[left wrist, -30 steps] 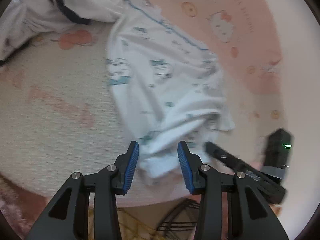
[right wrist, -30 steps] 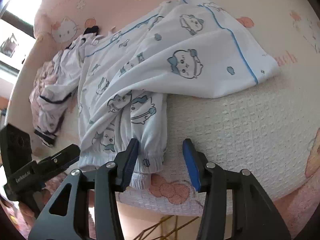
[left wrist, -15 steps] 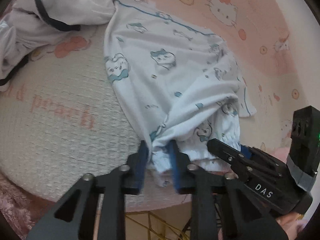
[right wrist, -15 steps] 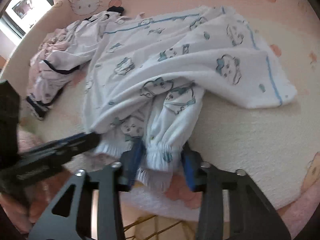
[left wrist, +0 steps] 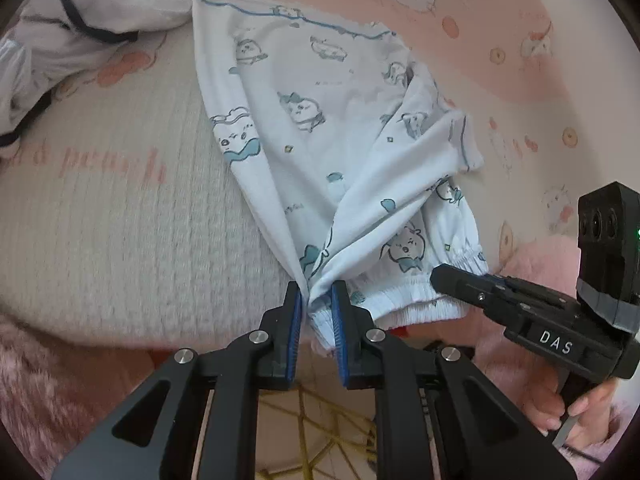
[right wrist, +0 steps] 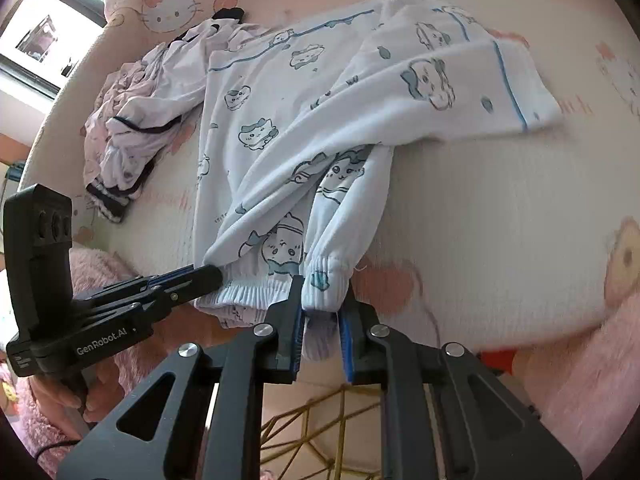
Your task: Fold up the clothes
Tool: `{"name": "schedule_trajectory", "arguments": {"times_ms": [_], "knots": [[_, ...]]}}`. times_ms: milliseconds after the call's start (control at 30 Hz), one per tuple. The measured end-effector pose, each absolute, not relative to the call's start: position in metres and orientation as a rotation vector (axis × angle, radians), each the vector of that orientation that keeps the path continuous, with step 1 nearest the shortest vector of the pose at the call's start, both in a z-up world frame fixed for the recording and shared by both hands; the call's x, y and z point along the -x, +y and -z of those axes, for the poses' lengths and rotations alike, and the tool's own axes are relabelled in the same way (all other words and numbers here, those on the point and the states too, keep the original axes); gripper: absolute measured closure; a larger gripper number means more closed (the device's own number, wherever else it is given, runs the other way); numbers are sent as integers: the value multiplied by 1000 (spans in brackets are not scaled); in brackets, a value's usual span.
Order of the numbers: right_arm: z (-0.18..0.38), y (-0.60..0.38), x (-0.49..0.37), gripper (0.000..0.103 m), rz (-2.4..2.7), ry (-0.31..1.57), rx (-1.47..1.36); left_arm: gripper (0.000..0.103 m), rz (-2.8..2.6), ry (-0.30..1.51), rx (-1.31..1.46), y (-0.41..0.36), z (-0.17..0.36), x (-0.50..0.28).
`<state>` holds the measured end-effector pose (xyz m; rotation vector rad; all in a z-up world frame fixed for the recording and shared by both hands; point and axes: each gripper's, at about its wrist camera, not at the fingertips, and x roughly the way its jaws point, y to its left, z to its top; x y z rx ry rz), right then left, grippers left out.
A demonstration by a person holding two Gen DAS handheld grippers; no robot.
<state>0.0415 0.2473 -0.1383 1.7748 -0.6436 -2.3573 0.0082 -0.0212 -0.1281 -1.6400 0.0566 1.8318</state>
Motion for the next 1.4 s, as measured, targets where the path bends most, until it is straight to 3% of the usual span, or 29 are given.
{"name": "schedule_trajectory", "arguments": {"times_ms": [167, 300, 433, 533, 600, 667, 833, 1000, 1133, 1400], "knots": [[156, 238, -47, 85, 2305, -610, -1876, 84, -1835, 93, 1728, -33, 143, -9], [144, 238, -50, 72, 2387, -539, -1855, 81, -1860, 27, 1704, -40, 134, -6], [122, 243, -52, 61, 2516, -506, -1734, 80, -1950, 98, 1581, -31, 116, -11], [122, 243, -48, 61, 2515, -518, -1705, 77, -1906, 118, 1618, -17, 126, -16], [139, 236, -44, 61, 2476, -424, -1827, 77, -1911, 240, 1701, -24, 141, -10], [152, 233, -44, 61, 2443, -358, -1905, 77, -1916, 235, 1691, -25, 141, -12], [139, 249, -46, 55, 2504, -423, -1852, 77, -1959, 190, 1693, -36, 135, -8], [112, 279, -46, 55, 2649, -554, -1698, 77, -2012, 263, 1505, -36, 103, -24], [112, 339, -53, 53, 2737, -800, -1698, 67, -1961, 306, 1384, -8, 86, -31], [127, 392, -55, 52, 2704, -1110, -1691, 67, -1867, 523, 1271, 91, 83, -26]]}}
